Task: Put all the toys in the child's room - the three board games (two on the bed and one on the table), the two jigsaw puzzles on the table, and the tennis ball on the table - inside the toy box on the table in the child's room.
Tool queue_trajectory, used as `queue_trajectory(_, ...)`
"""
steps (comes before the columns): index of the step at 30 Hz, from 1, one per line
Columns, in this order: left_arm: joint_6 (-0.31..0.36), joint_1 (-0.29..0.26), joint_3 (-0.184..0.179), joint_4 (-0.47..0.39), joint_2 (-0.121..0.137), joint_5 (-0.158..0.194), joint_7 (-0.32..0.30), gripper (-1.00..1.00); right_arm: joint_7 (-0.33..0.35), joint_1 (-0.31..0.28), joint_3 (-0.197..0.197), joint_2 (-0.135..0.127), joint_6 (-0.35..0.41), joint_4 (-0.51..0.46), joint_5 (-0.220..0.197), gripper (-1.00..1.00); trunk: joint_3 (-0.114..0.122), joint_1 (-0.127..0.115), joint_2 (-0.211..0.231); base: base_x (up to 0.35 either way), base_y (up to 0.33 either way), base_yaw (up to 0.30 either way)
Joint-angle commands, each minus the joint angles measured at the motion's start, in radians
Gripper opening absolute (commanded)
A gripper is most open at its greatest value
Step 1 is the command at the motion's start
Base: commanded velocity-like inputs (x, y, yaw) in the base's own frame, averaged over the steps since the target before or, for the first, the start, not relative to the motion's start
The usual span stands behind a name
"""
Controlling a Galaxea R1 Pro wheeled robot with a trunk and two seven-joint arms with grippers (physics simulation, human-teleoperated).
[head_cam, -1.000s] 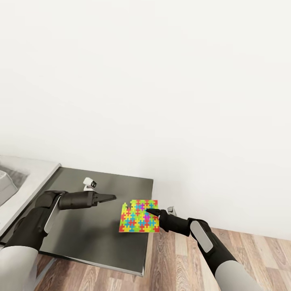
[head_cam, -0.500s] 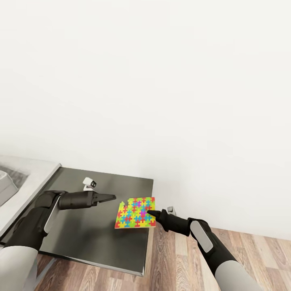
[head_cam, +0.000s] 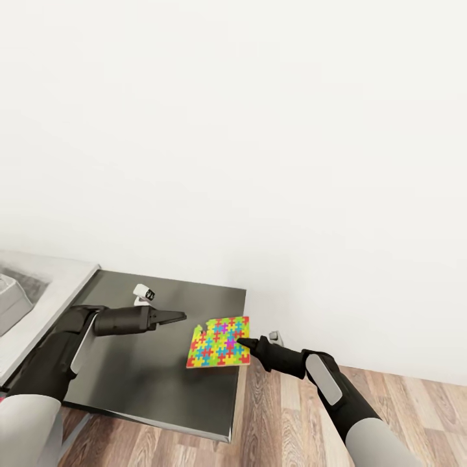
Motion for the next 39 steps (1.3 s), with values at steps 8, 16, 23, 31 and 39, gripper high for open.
queue_trajectory(8, 0.011, -0.006, -0.003, 0.000, 0.000, 0.000, -0.003, 1.00, 0.014, 0.002, -0.001, -0.009, -0.005, -0.006, 0.003, -1.00, 0.024, -0.031, 0.056, -0.088, 0.000, 0.000)
queue_trajectory(16, 0.011, -0.007, -0.003, 0.000, 0.000, -0.002, -0.003, 1.00, 0.014, 0.008, -0.003, -0.006, -0.012, -0.010, 0.006, -1.00, 0.049, -0.061, 0.112, -0.047, 0.000, 0.000)
queue_trajectory(23, 0.011, -0.008, -0.005, 0.000, 0.000, -0.002, -0.003, 1.00, 0.013, 0.007, -0.012, -0.015, -0.010, -0.011, -0.004, -1.00, 0.071, -0.088, 0.161, -0.100, 0.000, 0.000)
queue_trajectory(31, 0.011, -0.008, -0.005, 0.000, 0.001, -0.002, -0.003, 1.00, 0.032, 0.009, -0.014, -0.017, -0.011, -0.011, -0.004, -1.00, 0.096, -0.119, 0.217, -0.004, 0.000, 0.000)
queue_trajectory(39, 0.012, -0.008, -0.002, -0.001, 0.003, 0.001, -0.004, 1.00, 0.095, 0.012, -0.026, -0.023, -0.011, -0.011, -0.003, -1.00, 0.121, -0.149, 0.273, 0.000, 0.000, 0.000)
